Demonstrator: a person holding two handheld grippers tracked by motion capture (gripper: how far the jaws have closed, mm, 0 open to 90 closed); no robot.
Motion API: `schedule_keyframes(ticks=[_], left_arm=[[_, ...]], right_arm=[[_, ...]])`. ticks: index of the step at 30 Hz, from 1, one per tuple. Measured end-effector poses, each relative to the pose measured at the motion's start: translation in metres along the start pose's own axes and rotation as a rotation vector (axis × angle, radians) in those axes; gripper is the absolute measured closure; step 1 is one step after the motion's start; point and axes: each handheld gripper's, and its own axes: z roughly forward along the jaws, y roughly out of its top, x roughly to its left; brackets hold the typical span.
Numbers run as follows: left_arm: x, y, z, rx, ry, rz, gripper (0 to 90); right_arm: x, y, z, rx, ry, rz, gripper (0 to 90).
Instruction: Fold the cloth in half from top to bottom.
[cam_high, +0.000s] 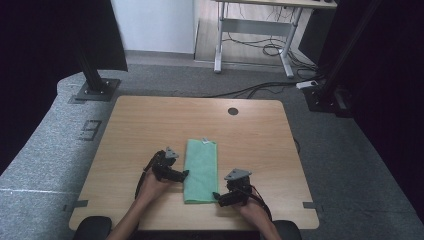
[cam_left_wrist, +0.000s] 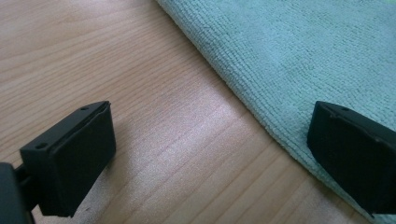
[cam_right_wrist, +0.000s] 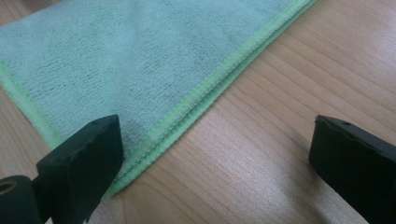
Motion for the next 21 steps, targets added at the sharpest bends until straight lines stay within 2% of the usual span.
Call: schedule_keyframes(ticks=[4,8,11,15,18,21], left_arm=[[0.000,0.000,0.000,-0.001,0.002,0.003,2.2],[0.000,0.000,0.000,0.000,0.000,0.003,2.2],[0.000,0.000,0.000,0.001,-0.001,0.003,2.3],[0.000,0.000,0.000,0.000,-0.001,0.002,2.3],[0.000,0.000,0.000,-0.001,-0.001,0.002,2.3],[0.000,0.000,0.000,0.000,-0.002,0.003,2.4]], right_arm=[[-0.001,0.003,0.000,0.017,0.011,-0.002,2.5],[-0.005,0.007,0.001,0.032,0.043,0.003,2.6],[-0.010,0.013,0.003,0.033,0.042,-0.002,3.0],[-0.021,0.023,0.004,0.018,0.037,0.000,6.2],[-0.030,0.033,0.007,0.006,0.050,0.030,8.0],[-0.038,0.043,0.011,0.004,0.046,0.027,11.8]])
